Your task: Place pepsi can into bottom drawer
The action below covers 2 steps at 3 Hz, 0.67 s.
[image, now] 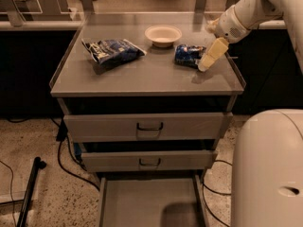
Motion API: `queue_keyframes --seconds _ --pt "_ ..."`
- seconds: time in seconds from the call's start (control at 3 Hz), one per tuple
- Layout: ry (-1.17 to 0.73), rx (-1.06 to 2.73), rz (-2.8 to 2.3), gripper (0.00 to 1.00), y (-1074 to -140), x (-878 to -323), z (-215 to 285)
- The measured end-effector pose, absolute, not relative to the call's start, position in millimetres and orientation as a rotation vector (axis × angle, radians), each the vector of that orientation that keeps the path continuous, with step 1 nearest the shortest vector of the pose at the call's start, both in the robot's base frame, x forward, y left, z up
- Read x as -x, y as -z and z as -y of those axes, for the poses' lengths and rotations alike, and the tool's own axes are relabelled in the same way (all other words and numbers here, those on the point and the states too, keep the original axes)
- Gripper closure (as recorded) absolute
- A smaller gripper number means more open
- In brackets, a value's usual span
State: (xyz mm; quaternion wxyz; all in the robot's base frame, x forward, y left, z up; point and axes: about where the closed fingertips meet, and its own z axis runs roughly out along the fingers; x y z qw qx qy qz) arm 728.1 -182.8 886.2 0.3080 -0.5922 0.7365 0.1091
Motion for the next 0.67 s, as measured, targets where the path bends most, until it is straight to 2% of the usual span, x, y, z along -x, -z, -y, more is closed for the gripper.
queue_keyframes --seconds 0.67 --pt "-0.314 1.6 -1.984 0.0 -853.9 -743.7 163.2"
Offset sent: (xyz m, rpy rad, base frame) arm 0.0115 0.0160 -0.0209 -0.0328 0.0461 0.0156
